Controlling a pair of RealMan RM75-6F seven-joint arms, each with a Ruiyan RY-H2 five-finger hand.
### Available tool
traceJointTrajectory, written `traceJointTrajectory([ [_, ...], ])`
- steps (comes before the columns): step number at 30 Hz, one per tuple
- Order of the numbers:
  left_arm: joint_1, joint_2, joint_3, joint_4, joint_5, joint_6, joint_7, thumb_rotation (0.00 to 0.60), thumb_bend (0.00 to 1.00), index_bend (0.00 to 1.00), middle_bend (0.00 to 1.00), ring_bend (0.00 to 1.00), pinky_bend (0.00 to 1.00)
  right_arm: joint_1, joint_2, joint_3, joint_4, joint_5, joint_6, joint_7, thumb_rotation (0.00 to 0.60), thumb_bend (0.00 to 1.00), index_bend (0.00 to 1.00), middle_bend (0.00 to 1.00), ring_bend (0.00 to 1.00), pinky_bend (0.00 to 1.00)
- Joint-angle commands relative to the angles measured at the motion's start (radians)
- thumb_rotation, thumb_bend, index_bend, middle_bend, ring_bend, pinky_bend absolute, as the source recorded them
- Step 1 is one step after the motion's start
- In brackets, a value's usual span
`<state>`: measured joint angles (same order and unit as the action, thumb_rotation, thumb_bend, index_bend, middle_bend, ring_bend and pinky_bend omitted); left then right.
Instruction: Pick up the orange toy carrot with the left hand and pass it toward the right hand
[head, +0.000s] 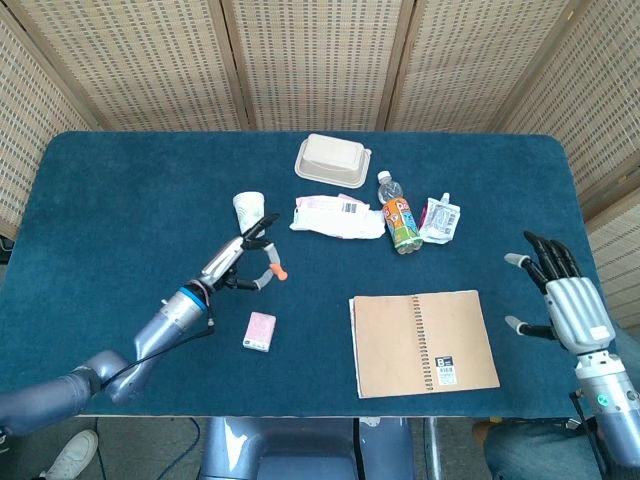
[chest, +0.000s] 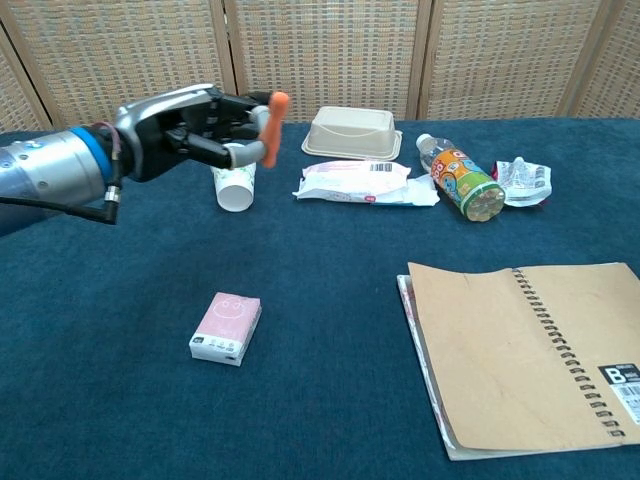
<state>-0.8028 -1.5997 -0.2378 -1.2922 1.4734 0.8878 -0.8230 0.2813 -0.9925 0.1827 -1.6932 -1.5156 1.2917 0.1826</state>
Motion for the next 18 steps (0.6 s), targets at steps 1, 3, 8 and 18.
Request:
traceJointTrajectory([
  [1, -0.062, -0.072, -0.042, -0.026, -0.075, -0.055, 0.097, 0.600, 0.48, 0.61, 0.00, 0.00, 0.00, 0.084, 0.068, 0.060, -0.084, 0.060, -0.106, 0.020, 0.600, 0.01, 0.36, 0.00, 0.00, 0.00],
  [3, -0.083, -0.098, -0.059, -0.026, -0.117, -0.081, 0.130, 0.600, 0.48, 0.61, 0.00, 0.00, 0.00, 0.111, 0.087, 0.077, -0.124, 0.083, -0.143, 0.038, 0.600, 0.06, 0.38, 0.00, 0.00, 0.00],
  [8, -0.139, -0.130, -0.094, -0.024, -0.198, -0.172, 0.150, 0.600, 0.47, 0.61, 0.00, 0.00, 0.00, 0.180, 0.102, 0.097, -0.197, 0.116, -0.233, 0.047, 0.600, 0.15, 0.40, 0.00, 0.00, 0.00],
  [18, -0.202, -0.177, -0.144, -0.008, -0.304, -0.236, 0.200, 0.600, 0.47, 0.61, 0.00, 0.00, 0.00, 0.291, 0.049, 0.099, -0.266, 0.158, -0.346, -0.029, 0.600, 0.21, 0.45, 0.04, 0.00, 0.00],
])
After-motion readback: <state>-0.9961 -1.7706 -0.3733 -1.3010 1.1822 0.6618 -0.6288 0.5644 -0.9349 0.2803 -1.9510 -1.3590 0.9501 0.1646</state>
